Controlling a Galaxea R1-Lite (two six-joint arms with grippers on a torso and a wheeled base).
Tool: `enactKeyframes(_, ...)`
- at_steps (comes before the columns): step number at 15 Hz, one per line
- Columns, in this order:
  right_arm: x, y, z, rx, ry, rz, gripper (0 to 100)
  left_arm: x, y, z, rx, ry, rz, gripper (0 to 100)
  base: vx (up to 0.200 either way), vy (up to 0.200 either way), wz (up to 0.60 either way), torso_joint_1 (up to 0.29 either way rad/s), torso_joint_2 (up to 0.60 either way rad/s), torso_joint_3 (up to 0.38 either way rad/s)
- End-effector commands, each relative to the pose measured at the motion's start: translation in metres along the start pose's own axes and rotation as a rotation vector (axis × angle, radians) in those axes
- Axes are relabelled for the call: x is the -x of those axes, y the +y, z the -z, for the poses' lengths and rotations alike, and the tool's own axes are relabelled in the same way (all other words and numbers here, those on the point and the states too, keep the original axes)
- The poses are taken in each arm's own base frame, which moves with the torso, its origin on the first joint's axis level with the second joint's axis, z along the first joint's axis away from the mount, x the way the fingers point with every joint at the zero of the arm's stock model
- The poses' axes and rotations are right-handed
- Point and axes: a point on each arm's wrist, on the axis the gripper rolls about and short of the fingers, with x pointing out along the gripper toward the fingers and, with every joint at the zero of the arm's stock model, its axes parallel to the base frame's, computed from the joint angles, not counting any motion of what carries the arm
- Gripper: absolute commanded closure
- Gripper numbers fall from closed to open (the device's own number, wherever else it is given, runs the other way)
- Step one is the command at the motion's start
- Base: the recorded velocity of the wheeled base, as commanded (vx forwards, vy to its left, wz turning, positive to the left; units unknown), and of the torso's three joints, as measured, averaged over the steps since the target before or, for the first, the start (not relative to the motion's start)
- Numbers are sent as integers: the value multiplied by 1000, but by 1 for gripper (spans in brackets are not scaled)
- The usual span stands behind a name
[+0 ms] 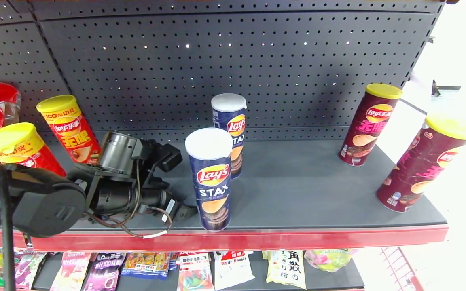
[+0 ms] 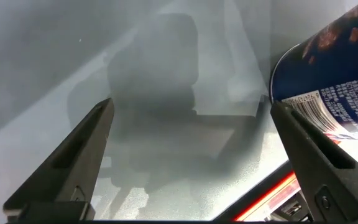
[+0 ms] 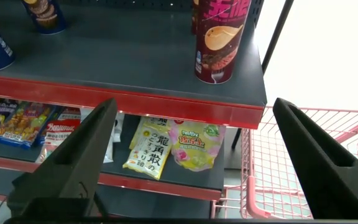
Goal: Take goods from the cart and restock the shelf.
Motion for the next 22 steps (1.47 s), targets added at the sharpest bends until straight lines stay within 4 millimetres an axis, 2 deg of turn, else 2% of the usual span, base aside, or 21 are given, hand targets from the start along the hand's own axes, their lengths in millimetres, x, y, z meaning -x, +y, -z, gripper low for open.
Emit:
enactKeyframes(1,-1,0,0,2,6,-1,0,0,0,-1,-1,-6,0,0,0,0,0,0,0,0)
enactKeyframes(16,-2,1,0,4,15,-4,0,-13,-2,-11,-12,-19,12,0,0,0,0,0,0,0)
enactKeyframes(22,-2,0,0,4,13,-4,0,-9,0,-2,-20,5,8,0,0,0,0,0,0,0)
